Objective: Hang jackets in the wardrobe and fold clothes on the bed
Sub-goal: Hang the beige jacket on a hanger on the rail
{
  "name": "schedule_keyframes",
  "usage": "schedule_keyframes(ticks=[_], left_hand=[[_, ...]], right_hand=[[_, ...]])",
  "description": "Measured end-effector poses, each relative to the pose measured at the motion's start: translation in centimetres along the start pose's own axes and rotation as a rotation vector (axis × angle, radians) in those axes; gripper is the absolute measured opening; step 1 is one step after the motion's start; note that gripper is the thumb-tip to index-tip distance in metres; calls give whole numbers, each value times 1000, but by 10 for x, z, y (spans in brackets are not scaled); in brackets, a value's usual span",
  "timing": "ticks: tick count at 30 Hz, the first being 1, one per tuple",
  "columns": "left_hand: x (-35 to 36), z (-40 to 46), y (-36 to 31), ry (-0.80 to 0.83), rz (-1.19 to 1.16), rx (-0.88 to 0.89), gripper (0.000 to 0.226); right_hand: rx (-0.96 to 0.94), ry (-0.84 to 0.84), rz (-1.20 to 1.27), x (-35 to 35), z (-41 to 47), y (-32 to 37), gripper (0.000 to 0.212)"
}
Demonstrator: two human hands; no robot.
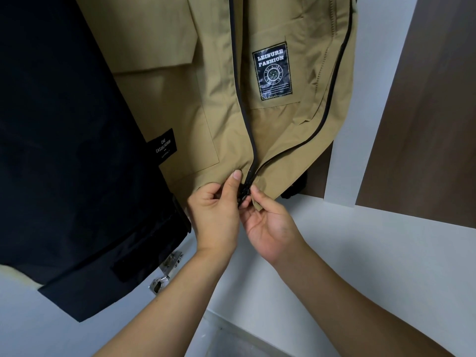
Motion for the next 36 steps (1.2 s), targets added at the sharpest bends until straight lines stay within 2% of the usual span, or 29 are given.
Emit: schedule_keyframes(ticks=[4,13,19,21,23,26,28,29,30,33,35,36], left_hand=[[0,1,0,12,40,16,57],[-13,6,9,48,315,48,38],[-10,7,8,124,347,19,29],[-10,5,11,134,358,-25,33],[-13,5,15,122,357,-94,35],[-15,2,30,144,316,-330,23],[-14,-2,37,271,446,-464,17],[-13,-3,36,358,568,-477,17],[-11,-2,33,442,713,-437,18],[9,2,9,635,1100,-136,17],[23,-1,3,661,1128,-69,24],[27,-3,3,651,1105,-71,28]], right_hand=[[-2,-3,10,0,1,0,43],[-90,-59,15,-9,5,11,5],[-155,-123,-144,-16,9,19,13],[-181,-152,-143,-18,10,22,24],[-191,-161,-140,-22,11,23,26],[-174,-242,-199,-36,13,20,39],[-182,-332,-262,-45,12,25,50],[-189,-366,-296,-46,12,30,50],[-190,-387,-333,-48,12,34,46],[-193,-365,-410,-47,14,44,21],[-189,-331,-453,-45,15,45,21],[-176,-308,-457,-43,15,44,28]])
Point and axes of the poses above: each hand's wrist, its own z-axis towards the middle knuckle, its own x-axis out of the palm, y = z × x, the point moved 7 cm from there along z, towards the middle knuckle, and after that the axes turned 5 degrees about x, right-handed, at the moved point
